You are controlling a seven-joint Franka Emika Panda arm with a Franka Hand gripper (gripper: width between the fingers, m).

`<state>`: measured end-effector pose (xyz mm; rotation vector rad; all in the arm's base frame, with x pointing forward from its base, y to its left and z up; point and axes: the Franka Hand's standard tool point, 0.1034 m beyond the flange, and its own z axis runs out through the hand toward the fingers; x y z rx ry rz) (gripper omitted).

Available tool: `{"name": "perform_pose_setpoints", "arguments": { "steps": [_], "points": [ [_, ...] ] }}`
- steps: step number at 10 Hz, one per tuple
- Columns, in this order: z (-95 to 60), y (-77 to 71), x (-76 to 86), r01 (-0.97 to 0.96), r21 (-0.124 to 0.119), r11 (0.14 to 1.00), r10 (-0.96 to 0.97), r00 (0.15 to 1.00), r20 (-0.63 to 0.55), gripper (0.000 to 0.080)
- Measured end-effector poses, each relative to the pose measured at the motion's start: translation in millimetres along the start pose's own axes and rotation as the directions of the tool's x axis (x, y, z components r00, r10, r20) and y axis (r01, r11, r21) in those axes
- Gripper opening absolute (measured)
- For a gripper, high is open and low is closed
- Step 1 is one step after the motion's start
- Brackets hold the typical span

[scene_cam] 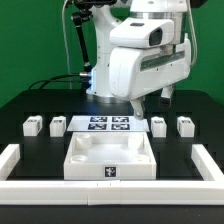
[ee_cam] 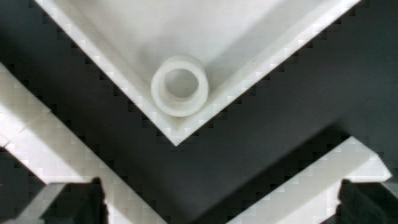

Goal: Assemble square table

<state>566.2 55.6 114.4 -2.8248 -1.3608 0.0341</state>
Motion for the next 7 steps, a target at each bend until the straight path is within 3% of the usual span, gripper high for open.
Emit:
{"name": "perform_pose_setpoints", "arguments": {
  "steps": [7],
  "points": [
    [0.3, -0.1, -0.1, 0.004, 0.0, 1.0, -0.004, 1.0, 0.0, 0.065]
  ]
}}
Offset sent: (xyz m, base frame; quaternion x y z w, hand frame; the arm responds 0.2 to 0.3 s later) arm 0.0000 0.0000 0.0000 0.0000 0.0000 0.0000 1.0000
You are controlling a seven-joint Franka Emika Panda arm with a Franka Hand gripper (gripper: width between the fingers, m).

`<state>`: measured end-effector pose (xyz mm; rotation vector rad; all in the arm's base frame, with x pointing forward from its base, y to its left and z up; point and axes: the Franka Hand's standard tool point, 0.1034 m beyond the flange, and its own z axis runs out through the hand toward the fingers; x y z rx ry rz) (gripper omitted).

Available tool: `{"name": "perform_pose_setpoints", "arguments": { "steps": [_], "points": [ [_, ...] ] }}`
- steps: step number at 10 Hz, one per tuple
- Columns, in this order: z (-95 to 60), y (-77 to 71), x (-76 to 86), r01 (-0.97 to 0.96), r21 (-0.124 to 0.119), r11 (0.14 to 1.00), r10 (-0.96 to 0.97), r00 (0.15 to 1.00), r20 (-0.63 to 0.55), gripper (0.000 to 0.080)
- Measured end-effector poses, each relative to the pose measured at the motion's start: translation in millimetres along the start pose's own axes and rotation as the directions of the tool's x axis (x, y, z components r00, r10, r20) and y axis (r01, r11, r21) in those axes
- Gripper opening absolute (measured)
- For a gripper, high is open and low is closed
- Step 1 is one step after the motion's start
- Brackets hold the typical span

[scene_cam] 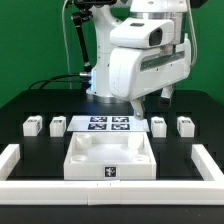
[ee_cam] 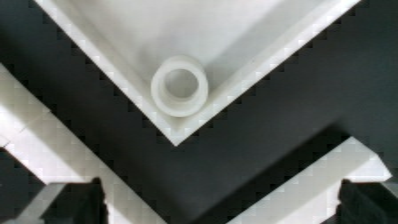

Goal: Assemble square table

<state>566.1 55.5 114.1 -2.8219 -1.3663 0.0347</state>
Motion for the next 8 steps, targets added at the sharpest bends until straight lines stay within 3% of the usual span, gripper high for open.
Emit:
{"name": "perform_pose_setpoints", "arguments": {
  "steps": [2, 3, 5, 6, 8],
  "points": [
    [1.1, -0.1, -2.8, 0.034, 0.002, 0.999, -0.034, 0.999, 0.0, 0.065],
    [7.0, -3.5, -16.2, 0.138, 0.003, 0.99, -0.138, 0.99, 0.0, 0.065],
    [25.3, -28.6, -52.6, 0.298, -0.006, 0.955, -0.298, 0.955, -0.007, 0.065],
    [36.2, -36.5, -78.9, 0.444, -0.001, 0.896, -0.444, 0.896, -0.005, 0.065],
    [63.7, -44.9, -117.4, 0.618, -0.031, 0.786, -0.619, 0.786, -0.017, 0.065]
  ]
}}
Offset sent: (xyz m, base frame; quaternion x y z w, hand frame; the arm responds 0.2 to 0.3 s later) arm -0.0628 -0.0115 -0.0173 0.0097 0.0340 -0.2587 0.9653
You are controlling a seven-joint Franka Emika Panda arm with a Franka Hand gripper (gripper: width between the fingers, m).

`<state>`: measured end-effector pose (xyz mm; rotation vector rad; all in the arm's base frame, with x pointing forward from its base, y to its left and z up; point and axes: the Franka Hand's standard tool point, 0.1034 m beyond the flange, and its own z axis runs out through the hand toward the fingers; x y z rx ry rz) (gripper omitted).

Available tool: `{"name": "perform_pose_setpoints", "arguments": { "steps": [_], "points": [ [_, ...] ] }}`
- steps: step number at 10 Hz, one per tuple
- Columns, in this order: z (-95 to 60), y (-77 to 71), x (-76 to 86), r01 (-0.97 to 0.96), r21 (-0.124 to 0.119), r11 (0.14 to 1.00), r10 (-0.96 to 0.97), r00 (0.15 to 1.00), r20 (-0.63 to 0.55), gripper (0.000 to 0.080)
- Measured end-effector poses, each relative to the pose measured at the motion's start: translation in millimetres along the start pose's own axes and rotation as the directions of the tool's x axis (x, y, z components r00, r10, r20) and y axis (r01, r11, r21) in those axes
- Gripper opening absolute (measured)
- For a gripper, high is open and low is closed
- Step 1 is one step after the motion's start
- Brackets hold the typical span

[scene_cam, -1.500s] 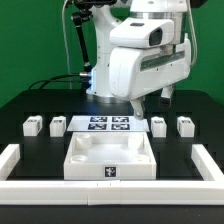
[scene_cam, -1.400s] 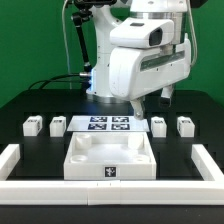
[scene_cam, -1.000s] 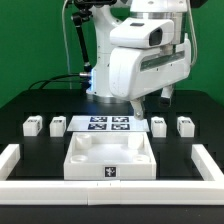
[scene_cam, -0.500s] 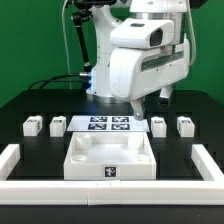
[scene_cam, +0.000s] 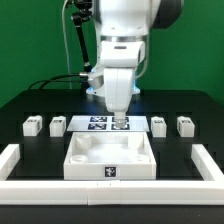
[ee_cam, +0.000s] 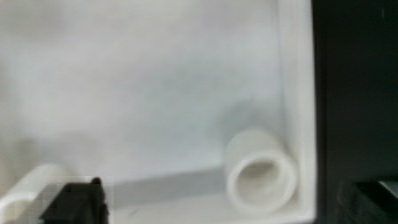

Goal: Assemble square table

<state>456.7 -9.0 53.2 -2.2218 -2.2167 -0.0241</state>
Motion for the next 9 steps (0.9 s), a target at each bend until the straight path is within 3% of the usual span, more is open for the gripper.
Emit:
{"name": "perform_pose_setpoints", "arguments": {
  "steps": [1, 3, 5, 7, 8, 9],
  "points": [
    [13.6, -11.1, -12.3, 0.091, 0.0, 0.996, -0.091, 0.996, -0.005, 0.065],
    [33.2, -12.3, -27.6, 0.126, 0.015, 0.992, -0.126, 0.992, -0.017, 0.065],
    [44.7, -7.6, -22.1, 0.088, 0.025, 0.996, -0.087, 0.996, -0.024, 0.065],
    [45.9, -3.6, -18.2, 0.05, 0.024, 0.998, -0.05, 0.998, -0.023, 0.065],
    [46.1, -4.0, -19.0, 0.046, 0.025, 0.999, -0.046, 0.999, -0.023, 0.0553],
    [46.2, -4.1, -19.4, 0.044, 0.025, 0.999, -0.044, 0.999, -0.023, 0.0402]
  ]
}}
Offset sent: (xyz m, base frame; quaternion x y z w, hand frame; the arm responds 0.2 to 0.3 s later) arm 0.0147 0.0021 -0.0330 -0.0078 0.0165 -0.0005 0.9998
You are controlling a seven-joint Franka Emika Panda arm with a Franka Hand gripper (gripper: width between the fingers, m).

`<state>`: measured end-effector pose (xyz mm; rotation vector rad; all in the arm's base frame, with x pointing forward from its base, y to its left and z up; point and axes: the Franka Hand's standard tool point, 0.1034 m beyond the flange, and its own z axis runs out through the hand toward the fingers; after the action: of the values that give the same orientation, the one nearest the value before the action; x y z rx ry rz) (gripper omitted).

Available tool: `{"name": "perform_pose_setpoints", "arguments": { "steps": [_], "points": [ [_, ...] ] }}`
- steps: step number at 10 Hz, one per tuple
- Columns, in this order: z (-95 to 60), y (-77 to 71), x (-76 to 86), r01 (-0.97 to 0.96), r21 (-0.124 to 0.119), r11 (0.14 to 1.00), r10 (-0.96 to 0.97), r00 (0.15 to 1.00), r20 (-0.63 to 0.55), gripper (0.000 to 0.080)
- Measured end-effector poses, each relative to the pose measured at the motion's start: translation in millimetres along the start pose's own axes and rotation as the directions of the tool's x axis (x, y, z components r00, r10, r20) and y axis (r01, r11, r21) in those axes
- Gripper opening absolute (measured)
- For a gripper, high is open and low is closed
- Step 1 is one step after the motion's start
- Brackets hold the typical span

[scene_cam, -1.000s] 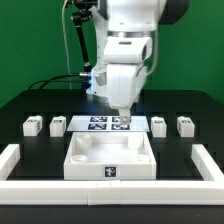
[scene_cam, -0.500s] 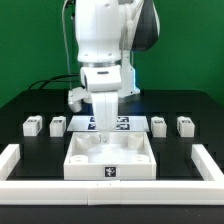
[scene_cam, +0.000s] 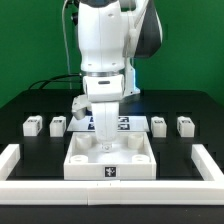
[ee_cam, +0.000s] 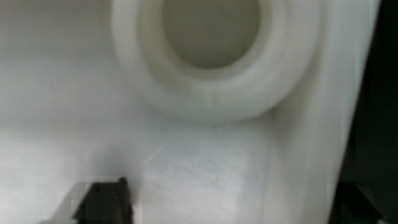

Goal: Assemble square table

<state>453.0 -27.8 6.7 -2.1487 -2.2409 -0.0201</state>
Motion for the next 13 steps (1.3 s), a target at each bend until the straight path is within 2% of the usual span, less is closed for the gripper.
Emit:
{"name": "perform_pose_setpoints", "arguments": {
  "steps": [1, 2, 3, 4, 5, 10, 11, 13],
  "points": [
    [0.2, -0.3, -0.4, -0.002, 0.001, 1.0, 0.002, 1.0, 0.0, 0.0264],
    [0.3, -0.4, -0.8, -0.003, 0.001, 1.0, 0.003, 1.0, 0.0, 0.0264],
    [0.3, -0.5, -1.0, -0.005, 0.001, 1.0, 0.005, 1.0, 0.0, 0.0128],
    [0.3, -0.5, -1.3, -0.006, 0.001, 1.0, 0.006, 1.0, 0.001, 0.0128],
    [0.3, -0.5, -1.3, -0.007, 0.001, 1.0, 0.007, 1.0, 0.001, 0.0055],
    [0.3, -0.6, -1.5, -0.008, 0.001, 1.0, 0.008, 1.0, 0.001, 0.0055],
    [0.4, 0.7, 2.2, -0.029, 0.0, 1.0, 0.029, 1.0, -0.001, 0.0055],
    [1.2, 10.3, 27.2, -0.063, -0.008, 0.998, 0.063, 0.998, -0.013, 0.0055]
  ]
}}
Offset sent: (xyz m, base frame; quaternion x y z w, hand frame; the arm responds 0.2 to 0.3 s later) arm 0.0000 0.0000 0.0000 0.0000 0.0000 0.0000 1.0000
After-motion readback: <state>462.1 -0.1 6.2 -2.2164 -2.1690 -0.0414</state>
